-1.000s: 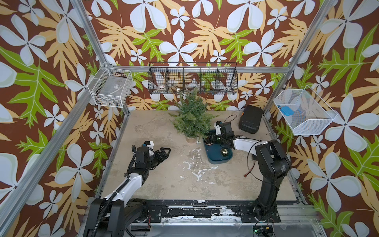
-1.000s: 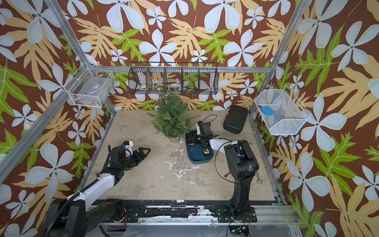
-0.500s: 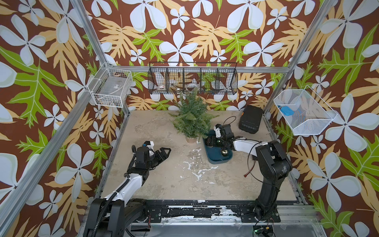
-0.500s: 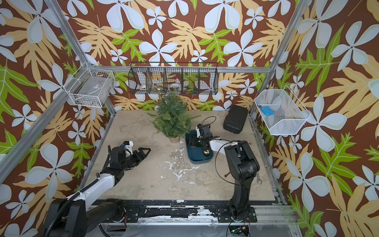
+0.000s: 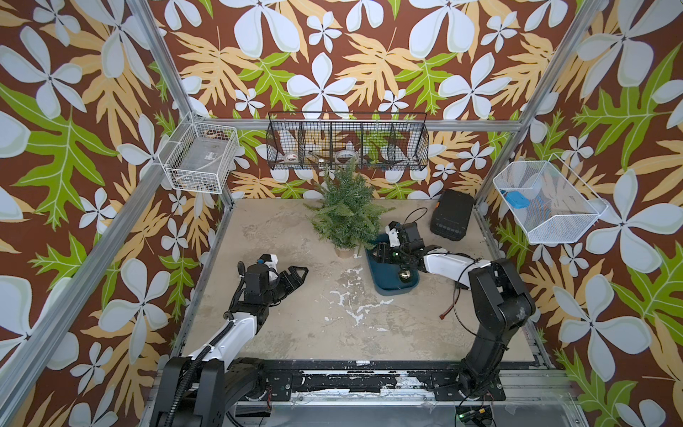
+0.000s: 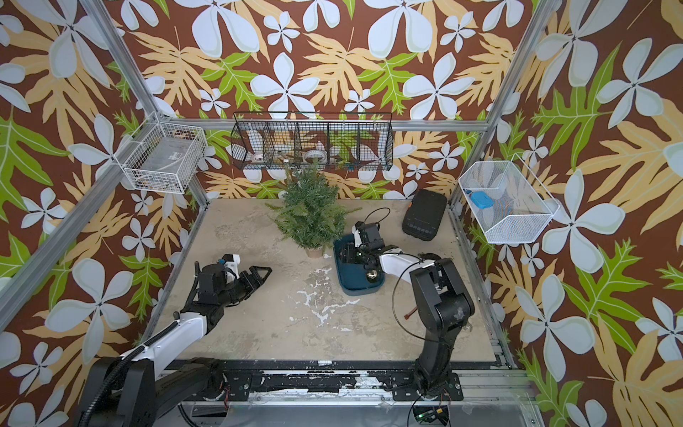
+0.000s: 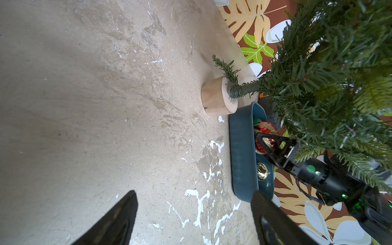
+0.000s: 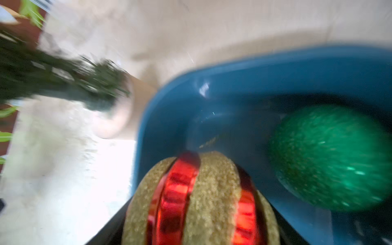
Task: Decorate the small christmas tree with ornaments
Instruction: Pick up an ornament from the container.
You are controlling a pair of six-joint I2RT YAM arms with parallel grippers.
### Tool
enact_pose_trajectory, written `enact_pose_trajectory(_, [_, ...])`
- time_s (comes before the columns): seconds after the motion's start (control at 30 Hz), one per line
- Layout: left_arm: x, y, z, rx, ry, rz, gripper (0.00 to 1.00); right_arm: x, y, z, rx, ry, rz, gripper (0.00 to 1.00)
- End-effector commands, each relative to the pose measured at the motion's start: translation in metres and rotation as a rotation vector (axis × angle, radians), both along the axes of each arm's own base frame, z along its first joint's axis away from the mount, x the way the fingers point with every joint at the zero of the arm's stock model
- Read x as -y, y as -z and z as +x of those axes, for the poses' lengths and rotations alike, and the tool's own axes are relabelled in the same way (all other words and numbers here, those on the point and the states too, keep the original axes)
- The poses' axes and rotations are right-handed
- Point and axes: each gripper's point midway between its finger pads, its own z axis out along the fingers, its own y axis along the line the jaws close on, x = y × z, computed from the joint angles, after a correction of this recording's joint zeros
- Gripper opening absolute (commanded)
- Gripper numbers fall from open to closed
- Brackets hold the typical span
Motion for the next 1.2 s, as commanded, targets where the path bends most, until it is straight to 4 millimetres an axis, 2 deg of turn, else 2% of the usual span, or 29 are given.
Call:
enact_pose_trajectory(0.0, [0.002, -0.007, 0.001, 0.023, 0.009, -0.015, 0.86, 0.001, -0.033, -0.001, 0.084, -0.013, 0.020, 0.73])
enact_pose_trajectory(0.1, [0.004, -0.011, 0.001, 0.035, 0.017, -0.020, 0.86, 0.004, -0.064, -0.012, 0.150, -0.024, 0.043, 0.73])
enact_pose_trajectory(0.27, [0.011, -0.028, 0.000, 0.077, 0.056, -0.049, 0.86, 0.013, -0.102, -0.043, 0.237, -0.053, 0.078, 0.73])
enact_pose_trajectory(0.4, [0.019, -0.052, -0.002, 0.143, 0.100, -0.084, 0.86, 0.017, -0.134, -0.068, 0.312, -0.084, 0.118, 0.73])
enact_pose_trajectory(0.57, [0.037, -0.084, -0.012, 0.230, 0.212, -0.143, 0.78, 0.011, -0.172, -0.094, 0.370, -0.163, 0.198, 0.73])
enact_pose_trajectory(0.8, [0.075, -0.131, -0.041, 0.383, 0.352, -0.215, 0.55, -0.007, -0.203, -0.120, 0.375, -0.268, 0.269, 0.72])
enact_pose_trajectory(0.97, [0.098, -0.158, -0.057, 0.478, 0.419, -0.268, 0.35, -0.033, -0.219, -0.140, 0.373, -0.352, 0.298, 0.72])
enact_pose_trajectory(1.17, [0.115, -0.183, -0.071, 0.583, 0.459, -0.314, 0.34, -0.067, -0.237, -0.168, 0.357, -0.452, 0.357, 0.71])
